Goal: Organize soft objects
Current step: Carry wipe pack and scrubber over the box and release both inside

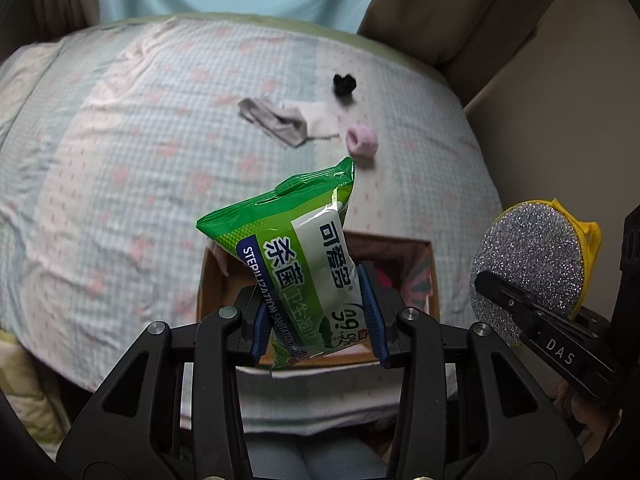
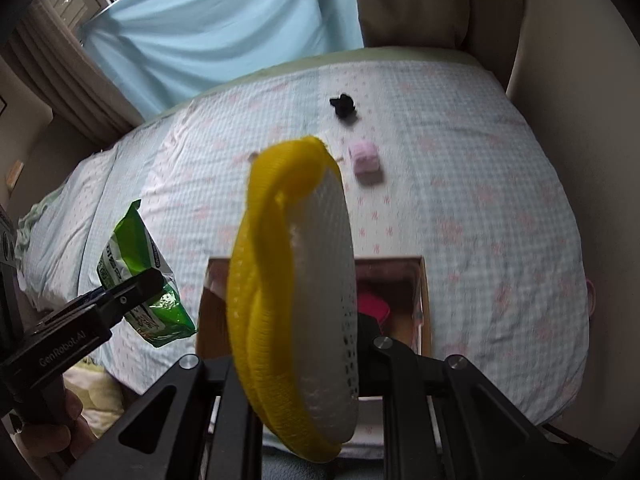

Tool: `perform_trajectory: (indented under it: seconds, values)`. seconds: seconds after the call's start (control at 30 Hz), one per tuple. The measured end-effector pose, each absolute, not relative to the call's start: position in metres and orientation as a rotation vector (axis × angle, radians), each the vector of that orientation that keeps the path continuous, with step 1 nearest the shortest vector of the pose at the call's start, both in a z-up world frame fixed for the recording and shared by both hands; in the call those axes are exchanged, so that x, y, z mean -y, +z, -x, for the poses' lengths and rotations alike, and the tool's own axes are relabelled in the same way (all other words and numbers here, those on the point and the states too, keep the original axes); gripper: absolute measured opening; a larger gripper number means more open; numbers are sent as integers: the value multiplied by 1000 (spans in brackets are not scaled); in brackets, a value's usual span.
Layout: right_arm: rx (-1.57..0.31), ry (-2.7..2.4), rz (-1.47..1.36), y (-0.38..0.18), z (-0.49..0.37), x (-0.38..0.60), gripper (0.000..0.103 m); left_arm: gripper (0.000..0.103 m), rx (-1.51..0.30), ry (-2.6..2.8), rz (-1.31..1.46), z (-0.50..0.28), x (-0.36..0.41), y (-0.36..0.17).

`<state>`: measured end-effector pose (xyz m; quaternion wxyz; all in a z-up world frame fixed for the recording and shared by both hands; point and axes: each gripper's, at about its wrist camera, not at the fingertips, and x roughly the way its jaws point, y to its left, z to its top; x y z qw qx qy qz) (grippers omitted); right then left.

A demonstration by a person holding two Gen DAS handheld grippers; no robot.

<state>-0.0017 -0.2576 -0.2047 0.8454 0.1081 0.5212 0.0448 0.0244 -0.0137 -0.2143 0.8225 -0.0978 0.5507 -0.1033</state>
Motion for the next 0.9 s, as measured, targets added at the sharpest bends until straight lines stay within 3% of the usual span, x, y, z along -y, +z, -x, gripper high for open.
perform_trajectory:
  seconds: [0.57,0.77,0.83,0.87,0.9]
  values:
    - [-1309,30,-200,-326,-7,284,15,36,-1339,-223,54,-37,42,-343]
    - [-1363,-7,-235,-354,-16,293,15,36,-1377,-246,-30,-41,54,-363]
    - [-1377,-22,-234,-360,-19,293,19,44,-1381,-258,-88,-40,60,-364]
    - [-1379,-19,-237,-363,-20,292,24,71,-1378,-252,-131,-40,62,-364]
    - [-1377,-14,-247,-364,-21,290,51,101,-1367,-233,-188,-38,65,-363]
